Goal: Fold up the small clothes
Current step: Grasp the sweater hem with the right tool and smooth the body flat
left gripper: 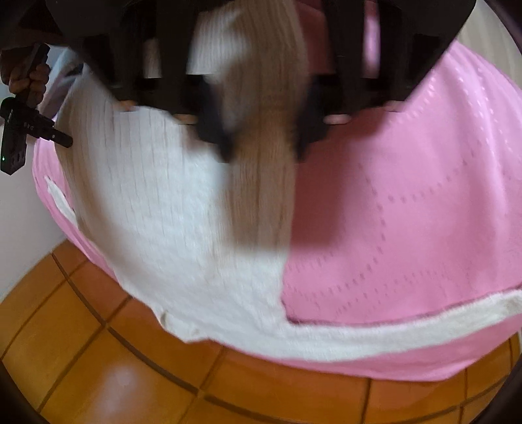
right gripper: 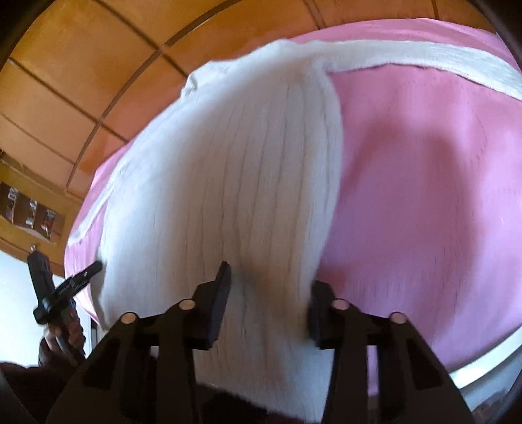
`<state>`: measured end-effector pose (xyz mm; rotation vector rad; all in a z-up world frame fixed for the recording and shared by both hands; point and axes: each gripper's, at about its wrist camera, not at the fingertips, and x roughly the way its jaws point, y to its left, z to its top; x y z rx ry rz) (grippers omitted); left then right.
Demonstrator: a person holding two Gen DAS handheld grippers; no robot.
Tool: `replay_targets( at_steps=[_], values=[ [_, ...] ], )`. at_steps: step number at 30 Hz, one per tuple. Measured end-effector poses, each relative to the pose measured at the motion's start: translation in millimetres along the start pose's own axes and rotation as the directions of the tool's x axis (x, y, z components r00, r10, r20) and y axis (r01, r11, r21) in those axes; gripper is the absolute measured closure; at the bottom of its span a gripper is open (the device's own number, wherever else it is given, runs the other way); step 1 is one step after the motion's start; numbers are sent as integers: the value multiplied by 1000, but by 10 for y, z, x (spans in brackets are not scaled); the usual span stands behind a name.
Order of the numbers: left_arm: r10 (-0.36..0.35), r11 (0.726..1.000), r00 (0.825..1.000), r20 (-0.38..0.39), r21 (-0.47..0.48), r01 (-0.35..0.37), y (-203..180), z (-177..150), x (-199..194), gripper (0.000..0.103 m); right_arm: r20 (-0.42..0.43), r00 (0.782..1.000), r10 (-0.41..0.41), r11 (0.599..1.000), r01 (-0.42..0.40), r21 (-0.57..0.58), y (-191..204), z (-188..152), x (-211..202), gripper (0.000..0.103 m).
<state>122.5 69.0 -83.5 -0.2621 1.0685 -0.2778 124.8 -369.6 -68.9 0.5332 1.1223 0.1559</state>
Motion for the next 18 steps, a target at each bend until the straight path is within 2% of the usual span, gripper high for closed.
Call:
replay_targets(
  at_steps=[2, 6, 8, 10, 11, 12, 13, 14, 15, 18],
  values=[
    [-2, 1000, 1000, 15, 19, 2, -47, -4, -30, 91, -4, 1000, -12, 1000, 12, 27, -41, -49, -55, 92],
    [3, 998, 998, 58, 67, -6, -111, 17, -173, 92, 59, 998, -37, 999, 38, -18, 84, -40, -234, 92],
    [24, 998, 998, 54, 64, -28, -85, 38, -157, 91, 61, 995, -83, 996, 85, -37, 72, -94, -218, 92],
    [45, 997, 997, 61, 63, -49, -106, 70, -176, 90, 42, 995, -91, 996, 92, -19, 15, -168, -172, 91],
    [50, 996, 996, 79, 66, -56, -114, 87, -221, 82, 43, 995, -94, 995, 95, -11, 13, -167, -164, 84],
    [53, 996, 993, 101, 68, -60, -127, 113, -268, 62, 52, 994, -94, 996, 94, -7, 24, -172, -180, 77],
    [61, 996, 990, 124, 65, -69, -130, 126, -310, 48, 61, 994, -89, 996, 90, -9, 37, -172, -202, 73],
    [69, 995, 983, 171, 52, -79, -128, 141, -386, 30, 76, 993, -88, 996, 89, -9, 39, -176, -236, 59],
    [66, 996, 977, 202, 43, -76, -126, 138, -440, 29, 96, 991, -90, 996, 91, -4, 36, -179, -277, 49],
    [44, 998, 976, 212, 37, -52, -203, 215, -447, 29, 154, 983, -102, 994, 94, 56, -54, -170, -393, 42]
  ],
)
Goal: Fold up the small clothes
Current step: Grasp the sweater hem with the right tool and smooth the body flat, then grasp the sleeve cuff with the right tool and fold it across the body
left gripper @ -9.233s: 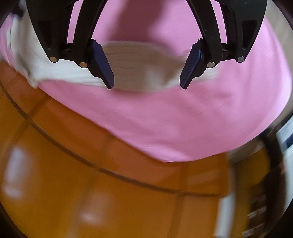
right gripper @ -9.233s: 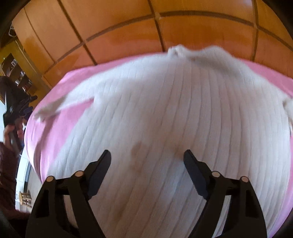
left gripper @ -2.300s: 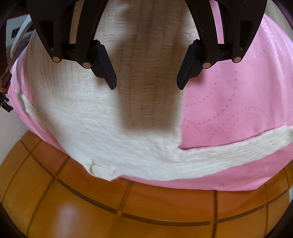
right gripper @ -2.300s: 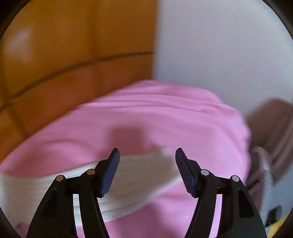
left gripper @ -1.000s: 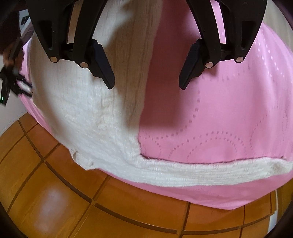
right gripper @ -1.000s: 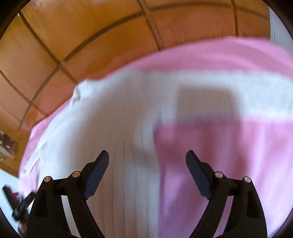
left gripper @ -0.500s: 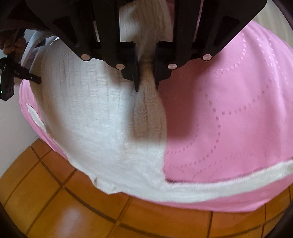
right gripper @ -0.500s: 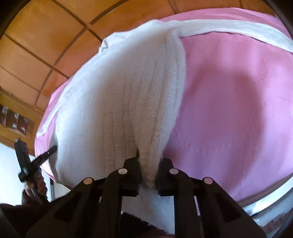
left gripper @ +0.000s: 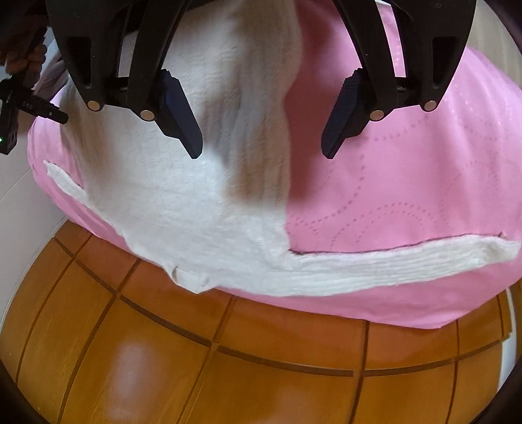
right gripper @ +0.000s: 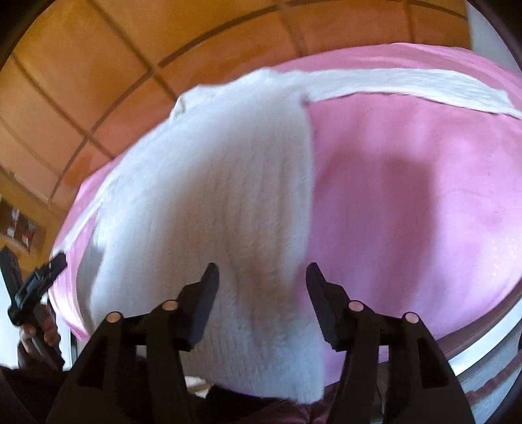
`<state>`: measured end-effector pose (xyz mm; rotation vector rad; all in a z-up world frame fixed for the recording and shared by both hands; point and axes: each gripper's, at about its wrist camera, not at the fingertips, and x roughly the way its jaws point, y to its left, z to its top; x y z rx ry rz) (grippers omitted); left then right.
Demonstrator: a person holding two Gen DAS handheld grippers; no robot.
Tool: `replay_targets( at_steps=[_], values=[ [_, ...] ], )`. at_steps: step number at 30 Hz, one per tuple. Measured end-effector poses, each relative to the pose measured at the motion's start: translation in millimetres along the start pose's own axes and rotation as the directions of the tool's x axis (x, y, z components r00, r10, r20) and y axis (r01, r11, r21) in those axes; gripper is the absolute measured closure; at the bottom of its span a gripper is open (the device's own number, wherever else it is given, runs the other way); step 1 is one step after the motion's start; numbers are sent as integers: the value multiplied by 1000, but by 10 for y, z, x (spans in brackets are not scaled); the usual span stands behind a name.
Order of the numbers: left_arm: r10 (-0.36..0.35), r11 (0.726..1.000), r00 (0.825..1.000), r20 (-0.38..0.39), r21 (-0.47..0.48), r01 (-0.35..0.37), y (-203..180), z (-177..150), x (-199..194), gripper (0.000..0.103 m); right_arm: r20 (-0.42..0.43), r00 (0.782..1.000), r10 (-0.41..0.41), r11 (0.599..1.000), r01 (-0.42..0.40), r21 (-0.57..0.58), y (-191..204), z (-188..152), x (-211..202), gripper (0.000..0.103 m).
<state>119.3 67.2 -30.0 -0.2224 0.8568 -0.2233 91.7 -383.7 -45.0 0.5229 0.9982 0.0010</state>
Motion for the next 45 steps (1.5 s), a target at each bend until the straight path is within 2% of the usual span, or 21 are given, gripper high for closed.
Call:
replay_targets(
  at_steps=[3, 5, 6, 7, 8, 11, 15, 17, 20, 23, 25, 26, 27, 28, 30, 33, 35, 39, 42, 45],
  values=[
    [-25, 999, 1000, 5, 40, 25, -159, 35, 62, 29, 74, 997, -6, 995, -1, 101, -254, 64, -115, 35],
    [-35, 997, 999, 10, 73, 34, -330, 37, 166, 29, 137, 990, -29, 988, 8, 154, -455, 138, -183, 35],
    [-45, 996, 999, -1, 77, 45, -425, 41, 253, 29, 184, 981, -66, 977, 26, 213, -648, 209, -217, 36],
    [-52, 996, 999, -16, 76, 53, -484, 41, 309, 29, 199, 976, -92, 960, 33, 279, -825, 271, -224, 39],
    [-64, 995, 997, -32, 74, 66, -563, 43, 379, 29, 210, 973, -99, 945, 25, 327, -963, 317, -229, 47],
    [-71, 992, 994, -78, 103, 79, -751, 34, 555, 29, 249, 955, -161, 881, 26, 472, -1503, 532, -254, 55],
    [-40, 985, 992, -117, 162, 59, -900, 26, 729, 29, 258, 933, -250, 805, 52, 591, -2054, 822, -237, 55],
    [-47, 984, 991, -122, 163, 66, -925, 30, 779, 29, 284, 922, -262, 769, 21, 639, -2309, 979, -235, 57],
    [-29, 981, 990, -136, 184, 54, -924, 1, 852, 29, 305, 901, -310, 725, 16, 689, -2582, 1195, -255, 55],
    [-27, 980, 989, -148, 190, 56, -921, 18, 951, 29, 305, 895, -325, 680, -3, 733, -2828, 1417, -170, 56],
    [-30, 979, 987, -158, 195, 61, -940, 50, 993, 29, 274, 891, -363, 660, 38, 750, -2939, 1601, -129, 75],
    [-28, 978, 988, -150, 199, 58, -954, 79, 1001, 29, 258, 892, -371, 660, 57, 749, -2931, 1671, -88, 94],
    [-29, 978, 988, -148, 199, 58, -965, 117, 1013, 29, 242, 896, -373, 667, 77, 741, -2927, 1772, -75, 96],
    [-37, 979, 988, -153, 192, 66, -963, 147, 1015, 29, 237, 889, -391, 688, 111, 717, -2860, 1888, -103, 96],
    [-59, 980, 986, -157, 177, 87, -944, 198, 1022, 37, 280, 872, -401, 774, 159, 612, -2554, 2112, -197, 97],
    [-75, 979, 981, -179, 173, 107, -935, 250, 1081, 53, 346, 881, -322, 884, 149, 443, -1977, 2336, -219, 97],
    [-94, 981, 978, -185, 147, 122, -908, 307, 1114, 55, 368, 896, -248, 937, 127, 325, -1514, 2443, -141, 97],
    [-129, 983, 977, -173, 108, 148, -857, 399, 1090, 55, 349, 934, -75, 994, 42, 102, -460, 2434, 167, 97],
    [-151, 985, 975, -162, 63, 163, -812, 462, 1082, 55, 293, 956, 22, 999, -10, -42, 279, 2373, 523, 97],
    [-186, 982, 968, -167, 1, 188, -737, 522, 1113, 55, 207, 975, 86, 987, -55, -154, 888, 2162, 882, 97]
  ],
)
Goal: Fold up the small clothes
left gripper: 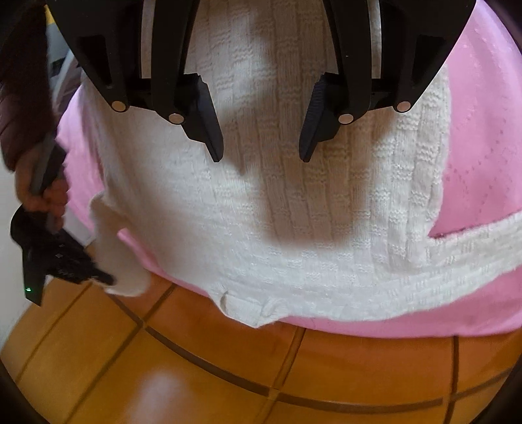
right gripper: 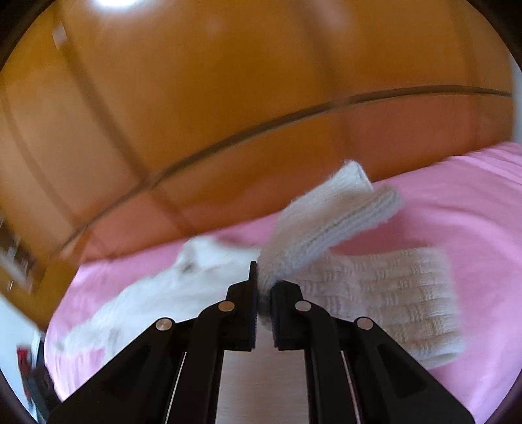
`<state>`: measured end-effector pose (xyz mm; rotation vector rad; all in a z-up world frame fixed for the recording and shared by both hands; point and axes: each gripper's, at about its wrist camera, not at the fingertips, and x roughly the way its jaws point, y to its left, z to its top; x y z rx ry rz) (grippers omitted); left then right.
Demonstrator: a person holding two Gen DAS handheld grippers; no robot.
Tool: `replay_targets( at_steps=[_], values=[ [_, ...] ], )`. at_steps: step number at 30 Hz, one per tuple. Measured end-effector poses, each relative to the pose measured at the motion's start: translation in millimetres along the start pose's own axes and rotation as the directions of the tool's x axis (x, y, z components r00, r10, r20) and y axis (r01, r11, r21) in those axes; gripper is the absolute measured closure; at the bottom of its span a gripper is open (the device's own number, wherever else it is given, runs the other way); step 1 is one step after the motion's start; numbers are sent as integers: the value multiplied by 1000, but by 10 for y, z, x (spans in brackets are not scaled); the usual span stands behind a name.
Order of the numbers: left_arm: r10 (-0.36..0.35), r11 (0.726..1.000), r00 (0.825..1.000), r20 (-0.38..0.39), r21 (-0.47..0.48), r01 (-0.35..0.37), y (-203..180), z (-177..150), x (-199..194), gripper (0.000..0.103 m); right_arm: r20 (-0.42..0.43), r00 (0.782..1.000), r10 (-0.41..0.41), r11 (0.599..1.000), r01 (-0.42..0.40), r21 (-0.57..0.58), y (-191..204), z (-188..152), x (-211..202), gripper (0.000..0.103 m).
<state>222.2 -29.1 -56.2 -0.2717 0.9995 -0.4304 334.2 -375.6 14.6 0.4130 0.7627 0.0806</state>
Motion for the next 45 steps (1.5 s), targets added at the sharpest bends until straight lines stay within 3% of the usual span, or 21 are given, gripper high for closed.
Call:
replay_targets(
  at_steps=[2, 4, 5, 7, 9, 12, 14, 19, 21, 22, 26, 29, 31, 32, 35, 40, 45],
  values=[
    [0, 1000, 1000, 8, -13, 0, 20, 21, -6, 55, -54, 998, 40, 998, -43, -55, 312, -111, 239, 93],
    [-9, 999, 1000, 11, -32, 10, 50, 51, -3, 55, -92, 993, 80, 994, -86, -69, 483, -243, 305, 67],
    [-14, 999, 1000, 12, -39, 14, 63, 69, -1, 55, -87, 991, 100, 992, -106, -64, 532, -304, 280, 49],
    [-18, 999, 1000, 17, -47, 19, 71, 112, 5, 55, -55, 993, 107, 992, -110, -56, 517, -349, 211, 45],
    [-34, 998, 999, 13, -54, 35, 69, 170, 46, 55, -39, 992, 124, 992, -125, -19, 402, -401, 31, 34],
    [-62, 995, 998, 6, -75, 63, 29, 306, 167, 53, -2, 995, 100, 995, -100, 7, 158, -549, -290, 28],
    [-77, 992, 997, 0, -99, 76, 16, 405, 238, 47, -2, 997, 79, 996, -79, 43, -63, -685, -495, 26],
    [-131, 982, 991, -28, -144, 126, -251, 643, 426, 45, -31, 999, -29, 991, 33, 131, -564, -1143, -873, 24],
    [-140, 979, 989, -46, -153, 131, -435, 707, 517, 31, -36, 998, -44, 983, 50, 175, -720, -1279, -982, 23],
    [-140, 980, 989, -50, -148, 132, -533, 736, 565, 29, -40, 998, -50, 976, 57, 209, -813, -1365, -1030, 23],
    [-14, 992, 994, -108, -127, 1, -875, 883, 881, 28, -51, 998, -47, 956, 60, 288, -1035, -1576, -1172, 23],
    [72, 985, 979, -191, -139, -99, -972, 921, 1229, 26, -54, 998, -42, 954, 56, 294, -1039, -1612, -1172, 21],
    [132, 976, 979, -153, -150, -155, -945, 928, 1271, 47, -53, 998, -42, 957, 55, 285, -1015, -1610, -1170, 19],
    [132, 976, 981, -139, -153, -153, -925, 935, 1262, 75, -53, 998, -43, 959, 56, 279, -1013, -1618, -1172, 19],
    [87, 975, 993, -84, -199, -102, -720, 930, 1086, 93, -47, 998, -45, 962, 56, 268, -1019, -1631, -1191, 18],
    [66, 975, 998, 20, -212, -60, -425, 844, 745, 94, -33, 998, -46, 960, 53, 275, -1010, -1606, -1164, 18],
    [84, 961, 996, 34, -267, -72, -122, 708, 643, 94, -39, 998, -51, 966, 59, 253, -916, -1577, -1117, 18]
  ],
)
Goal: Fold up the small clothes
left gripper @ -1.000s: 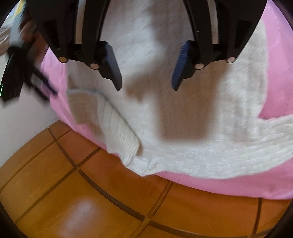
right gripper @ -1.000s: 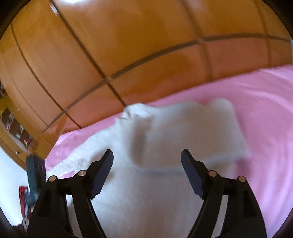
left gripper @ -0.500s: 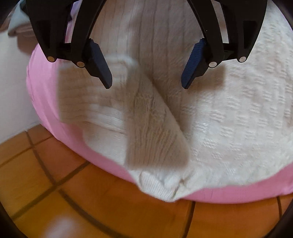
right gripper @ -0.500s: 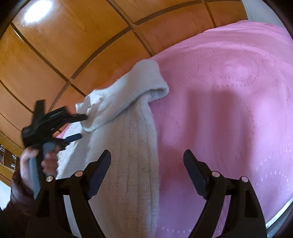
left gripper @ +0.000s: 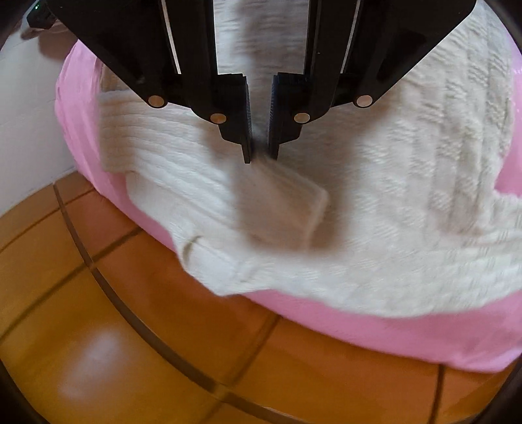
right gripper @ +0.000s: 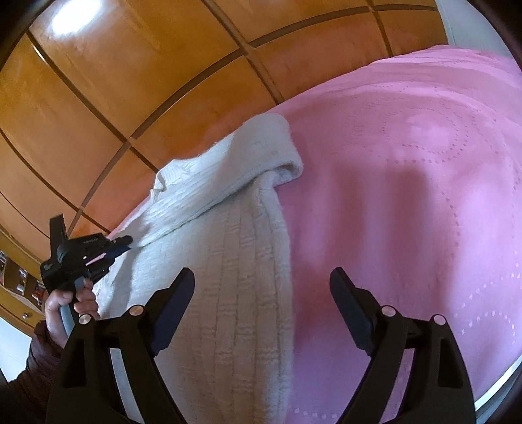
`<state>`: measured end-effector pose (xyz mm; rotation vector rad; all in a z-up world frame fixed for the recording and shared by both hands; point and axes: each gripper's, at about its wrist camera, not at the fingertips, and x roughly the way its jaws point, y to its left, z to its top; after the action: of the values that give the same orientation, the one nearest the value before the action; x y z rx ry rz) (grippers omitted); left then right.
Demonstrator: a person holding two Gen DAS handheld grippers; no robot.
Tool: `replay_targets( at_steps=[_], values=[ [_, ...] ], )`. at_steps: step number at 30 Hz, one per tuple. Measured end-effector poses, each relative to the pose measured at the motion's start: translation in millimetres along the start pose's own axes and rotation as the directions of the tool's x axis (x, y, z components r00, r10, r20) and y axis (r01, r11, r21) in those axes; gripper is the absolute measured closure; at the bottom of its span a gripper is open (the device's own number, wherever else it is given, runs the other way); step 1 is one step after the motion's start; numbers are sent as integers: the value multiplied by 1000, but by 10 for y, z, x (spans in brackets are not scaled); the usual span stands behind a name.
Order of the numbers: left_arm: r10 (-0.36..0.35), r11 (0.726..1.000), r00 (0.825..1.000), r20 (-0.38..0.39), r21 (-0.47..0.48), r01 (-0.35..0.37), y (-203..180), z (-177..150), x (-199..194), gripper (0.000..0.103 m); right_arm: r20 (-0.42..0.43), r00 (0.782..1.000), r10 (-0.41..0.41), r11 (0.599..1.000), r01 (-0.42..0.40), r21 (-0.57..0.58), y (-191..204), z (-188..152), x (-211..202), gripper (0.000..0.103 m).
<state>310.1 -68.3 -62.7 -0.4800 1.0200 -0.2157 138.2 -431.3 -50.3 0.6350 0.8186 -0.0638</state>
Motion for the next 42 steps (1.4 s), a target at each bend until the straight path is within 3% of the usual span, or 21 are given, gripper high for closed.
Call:
replay_targets(
  at_steps=[4, 5, 6, 8, 11, 14, 15, 20, 23, 27, 33, 38, 40, 42],
  values=[
    [-21, 997, 999, 33, -68, 23, 246, 89, -63, 94, 3, 1000, 2, 1000, -2, -13, 91, 39, 14, 18],
    [-50, 995, 998, 26, -85, 52, 278, 124, -47, 86, 4, 1000, 0, 1000, 0, -16, 117, 55, 22, 18],
    [-92, 990, 996, -2, -109, 91, 324, 149, -20, 59, 7, 1000, -1, 1000, 1, -16, 141, 72, 28, 18],
    [-150, 971, 988, -30, -190, 142, 395, 186, 28, 35, 15, 1000, 5, 1000, -5, -11, 168, 107, 35, 17],
    [-151, 971, 988, -37, -192, 141, 372, 250, 91, 38, 20, 1000, 4, 1000, -4, -3, 182, 136, 49, 16],
    [-120, 987, 990, -73, -119, 111, 294, 280, 181, 98, 11, 1000, -3, 1000, 3, -7, 197, 140, 80, 16],
    [-119, 988, 990, -76, -104, 111, 269, 295, 179, 98, 10, 1000, -12, 1000, 12, -12, 204, 141, 91, 16],
    [-203, 978, 977, 63, -37, 206, 164, 527, -296, 98, 21, 1000, 12, 1000, -11, -14, 231, 193, 68, 16],
    [-208, 978, 970, 122, 7, 209, 200, 644, -549, 98, 23, 998, 51, 998, -50, -31, 298, 225, 78, 16],
    [-162, 987, 982, 95, 34, 160, 333, 649, -484, 98, 20, 997, 71, 996, -70, -53, 433, 335, 184, 16],
    [-5, 999, 999, 47, 53, 2, 548, 460, -124, 98, 20, 997, 70, 989, -67, -128, 769, 692, 599, 16],
    [109, 989, 992, 55, 94, -114, 631, 357, -2, 94, -90, 990, -109, 975, 89, -204, 897, 755, 1373, 16],
    [131, 985, 989, 70, 108, -138, 624, 342, -6, 91, -73, 980, -185, 948, 159, -276, 946, 668, 1545, 12],
    [140, 986, 988, 70, 82, -145, 675, 355, -64, 74, -41, 970, -241, 916, 214, -338, 1049, 595, 1591, 11]
  ],
)
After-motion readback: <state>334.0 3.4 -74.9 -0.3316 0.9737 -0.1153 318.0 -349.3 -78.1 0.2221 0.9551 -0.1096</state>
